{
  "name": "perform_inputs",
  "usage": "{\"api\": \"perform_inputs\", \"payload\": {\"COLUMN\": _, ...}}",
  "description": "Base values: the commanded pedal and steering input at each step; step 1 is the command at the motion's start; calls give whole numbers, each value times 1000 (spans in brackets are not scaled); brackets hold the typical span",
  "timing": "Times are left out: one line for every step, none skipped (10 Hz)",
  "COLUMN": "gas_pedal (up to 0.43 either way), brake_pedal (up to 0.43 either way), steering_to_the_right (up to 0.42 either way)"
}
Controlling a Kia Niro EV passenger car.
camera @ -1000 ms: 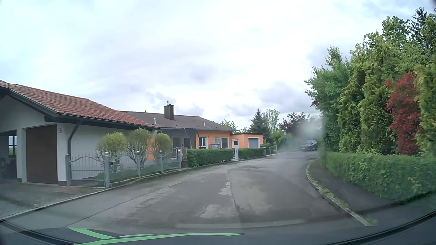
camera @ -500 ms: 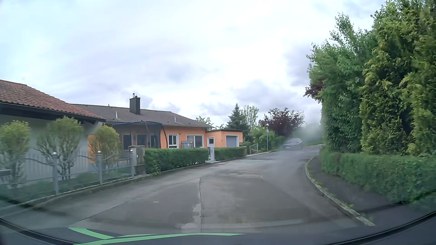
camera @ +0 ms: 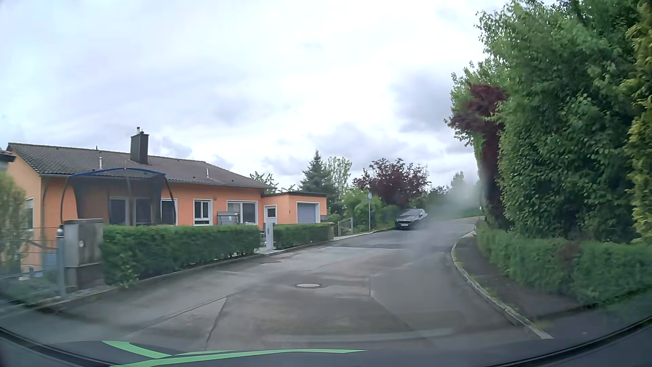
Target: Follow the waypoints while adhering to traffic rules and regulations
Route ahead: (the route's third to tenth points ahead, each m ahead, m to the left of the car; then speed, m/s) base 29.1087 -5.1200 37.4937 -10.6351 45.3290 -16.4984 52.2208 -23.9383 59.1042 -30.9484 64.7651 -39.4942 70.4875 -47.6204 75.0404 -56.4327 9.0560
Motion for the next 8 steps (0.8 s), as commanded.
{"api": "perform_inputs", "payload": {"gas_pedal": 150, "brake_pedal": 0, "steering_to_the_right": 90}}
{"api": "perform_inputs", "payload": {"gas_pedal": 150, "brake_pedal": 0, "steering_to_the_right": 89}}
{"api": "perform_inputs", "payload": {"gas_pedal": 150, "brake_pedal": 0, "steering_to_the_right": 88}}
{"api": "perform_inputs", "payload": {"gas_pedal": 150, "brake_pedal": 0, "steering_to_the_right": 88}}
{"api": "perform_inputs", "payload": {"gas_pedal": 150, "brake_pedal": 0, "steering_to_the_right": 88}}
{"api": "perform_inputs", "payload": {"gas_pedal": 150, "brake_pedal": 0, "steering_to_the_right": 88}}
{"api": "perform_inputs", "payload": {"gas_pedal": 150, "brake_pedal": 0, "steering_to_the_right": 89}}
{"api": "perform_inputs", "payload": {"gas_pedal": 150, "brake_pedal": 0, "steering_to_the_right": 87}}
